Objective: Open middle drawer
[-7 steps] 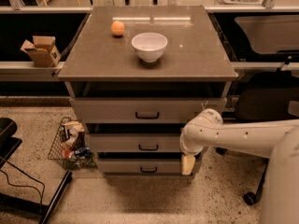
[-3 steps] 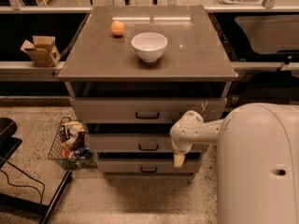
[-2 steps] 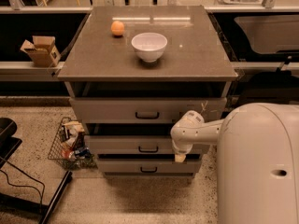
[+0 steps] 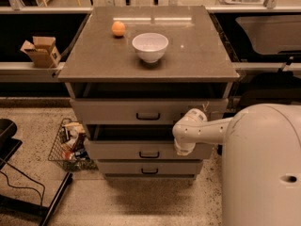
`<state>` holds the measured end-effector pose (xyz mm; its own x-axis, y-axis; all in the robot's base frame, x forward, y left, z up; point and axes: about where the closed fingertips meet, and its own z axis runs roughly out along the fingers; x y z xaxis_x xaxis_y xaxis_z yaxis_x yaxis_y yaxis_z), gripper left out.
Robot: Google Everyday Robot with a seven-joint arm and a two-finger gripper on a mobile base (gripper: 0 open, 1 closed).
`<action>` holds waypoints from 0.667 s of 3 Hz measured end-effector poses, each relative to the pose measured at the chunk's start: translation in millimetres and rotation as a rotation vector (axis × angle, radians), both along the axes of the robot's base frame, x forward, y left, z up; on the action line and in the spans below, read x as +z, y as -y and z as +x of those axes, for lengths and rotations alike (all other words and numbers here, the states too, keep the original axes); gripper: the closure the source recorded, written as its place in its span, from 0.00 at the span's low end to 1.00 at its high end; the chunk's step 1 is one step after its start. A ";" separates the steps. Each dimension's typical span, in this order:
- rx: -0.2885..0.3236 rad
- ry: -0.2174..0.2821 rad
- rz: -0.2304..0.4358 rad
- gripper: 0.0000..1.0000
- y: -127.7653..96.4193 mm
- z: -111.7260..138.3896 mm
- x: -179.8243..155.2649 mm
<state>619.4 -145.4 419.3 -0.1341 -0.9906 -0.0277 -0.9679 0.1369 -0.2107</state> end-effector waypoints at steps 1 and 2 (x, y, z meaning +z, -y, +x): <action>0.000 0.000 0.000 1.00 0.0 1.1 7.8; 0.000 0.000 0.000 1.00 0.0 1.1 12.8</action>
Offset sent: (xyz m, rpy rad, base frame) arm -0.2120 -0.0940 0.0974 0.0478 0.3175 0.0556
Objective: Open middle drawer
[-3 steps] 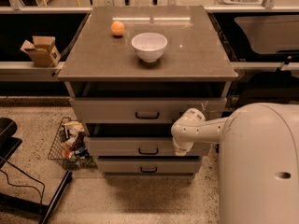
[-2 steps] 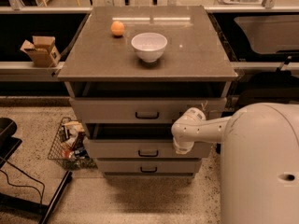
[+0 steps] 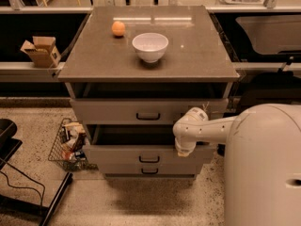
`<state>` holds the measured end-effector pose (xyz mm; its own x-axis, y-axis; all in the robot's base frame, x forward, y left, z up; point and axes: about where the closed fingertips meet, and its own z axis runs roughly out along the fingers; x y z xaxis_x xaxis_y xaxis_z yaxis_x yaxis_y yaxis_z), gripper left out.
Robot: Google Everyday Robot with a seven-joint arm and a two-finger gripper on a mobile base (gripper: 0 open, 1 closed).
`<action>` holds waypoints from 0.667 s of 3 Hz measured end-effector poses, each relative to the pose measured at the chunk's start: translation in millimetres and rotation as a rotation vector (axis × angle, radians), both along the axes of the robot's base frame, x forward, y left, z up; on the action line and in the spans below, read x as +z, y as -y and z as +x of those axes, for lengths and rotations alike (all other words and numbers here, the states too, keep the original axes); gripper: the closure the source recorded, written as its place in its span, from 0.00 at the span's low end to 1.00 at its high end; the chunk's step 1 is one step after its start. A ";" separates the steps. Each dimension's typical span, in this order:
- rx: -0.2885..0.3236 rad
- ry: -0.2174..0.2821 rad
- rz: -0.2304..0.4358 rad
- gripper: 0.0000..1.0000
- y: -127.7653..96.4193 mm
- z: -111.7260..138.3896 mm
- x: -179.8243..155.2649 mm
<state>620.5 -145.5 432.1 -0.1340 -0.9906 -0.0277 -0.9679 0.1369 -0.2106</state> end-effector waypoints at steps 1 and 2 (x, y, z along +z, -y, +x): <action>0.005 -0.019 0.001 1.00 4.6 -7.8 3.5; 0.016 -0.045 0.001 1.00 10.1 -20.1 6.3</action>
Offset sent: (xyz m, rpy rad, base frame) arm -0.2636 -0.1173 0.0977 -0.0011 0.5118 0.2071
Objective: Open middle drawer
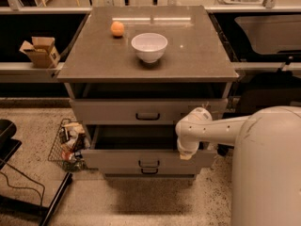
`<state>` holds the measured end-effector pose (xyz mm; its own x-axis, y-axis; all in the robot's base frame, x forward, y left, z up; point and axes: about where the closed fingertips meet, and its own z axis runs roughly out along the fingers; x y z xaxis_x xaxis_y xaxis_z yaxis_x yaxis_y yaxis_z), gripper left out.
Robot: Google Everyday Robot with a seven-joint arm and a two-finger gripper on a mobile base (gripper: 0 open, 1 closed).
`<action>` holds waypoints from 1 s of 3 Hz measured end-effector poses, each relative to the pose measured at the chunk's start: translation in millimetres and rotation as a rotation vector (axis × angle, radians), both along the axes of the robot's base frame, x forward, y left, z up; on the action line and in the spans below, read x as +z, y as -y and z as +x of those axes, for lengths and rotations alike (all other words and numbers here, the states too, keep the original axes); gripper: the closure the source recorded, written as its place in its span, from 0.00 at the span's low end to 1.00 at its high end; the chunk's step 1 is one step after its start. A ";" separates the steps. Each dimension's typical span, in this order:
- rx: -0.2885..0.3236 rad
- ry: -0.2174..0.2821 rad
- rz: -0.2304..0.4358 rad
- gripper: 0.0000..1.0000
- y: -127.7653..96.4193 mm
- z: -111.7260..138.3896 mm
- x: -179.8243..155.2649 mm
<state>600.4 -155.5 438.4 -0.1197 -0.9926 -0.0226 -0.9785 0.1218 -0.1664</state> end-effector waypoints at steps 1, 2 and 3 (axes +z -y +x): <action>0.000 0.000 0.000 1.00 -0.2 0.2 0.0; 0.012 -0.021 0.000 1.00 2.4 -8.7 1.5; 0.027 -0.041 0.001 0.81 4.3 -17.7 3.0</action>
Offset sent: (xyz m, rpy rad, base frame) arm -0.2602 -0.0982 0.0864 -0.0016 0.5351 0.3275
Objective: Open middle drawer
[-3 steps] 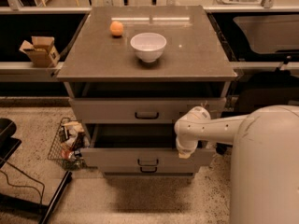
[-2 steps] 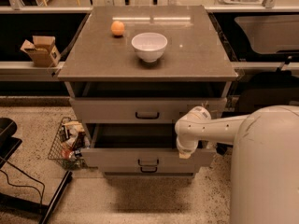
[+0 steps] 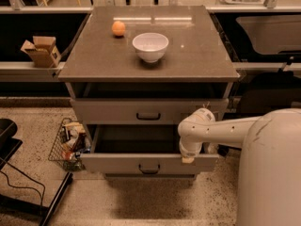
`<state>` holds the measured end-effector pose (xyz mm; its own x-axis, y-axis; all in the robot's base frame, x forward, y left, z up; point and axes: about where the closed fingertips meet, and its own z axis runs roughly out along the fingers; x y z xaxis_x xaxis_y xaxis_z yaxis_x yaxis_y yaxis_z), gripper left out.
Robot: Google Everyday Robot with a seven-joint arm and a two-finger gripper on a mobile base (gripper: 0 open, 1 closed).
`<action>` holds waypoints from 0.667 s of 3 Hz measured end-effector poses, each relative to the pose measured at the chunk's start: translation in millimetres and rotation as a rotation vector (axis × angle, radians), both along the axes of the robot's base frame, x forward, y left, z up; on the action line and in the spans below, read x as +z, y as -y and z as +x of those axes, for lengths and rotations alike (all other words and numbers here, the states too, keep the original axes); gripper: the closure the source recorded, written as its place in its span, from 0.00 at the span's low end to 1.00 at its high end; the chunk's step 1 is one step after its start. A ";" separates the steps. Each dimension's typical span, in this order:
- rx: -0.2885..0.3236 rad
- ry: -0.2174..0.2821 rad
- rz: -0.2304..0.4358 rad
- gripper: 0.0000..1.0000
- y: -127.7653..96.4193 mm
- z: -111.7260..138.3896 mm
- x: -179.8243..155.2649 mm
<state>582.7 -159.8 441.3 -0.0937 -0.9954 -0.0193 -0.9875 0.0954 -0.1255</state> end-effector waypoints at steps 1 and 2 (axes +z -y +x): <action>0.000 0.000 0.000 0.59 -0.1 0.0 0.0; 0.000 0.000 0.000 0.35 -0.1 0.0 0.0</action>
Offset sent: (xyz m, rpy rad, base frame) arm 0.0000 0.0001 0.0000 0.0000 0.0000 0.0000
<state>582.6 -159.7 441.3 -0.0937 -0.9954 -0.0193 -0.9875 0.0954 -0.1254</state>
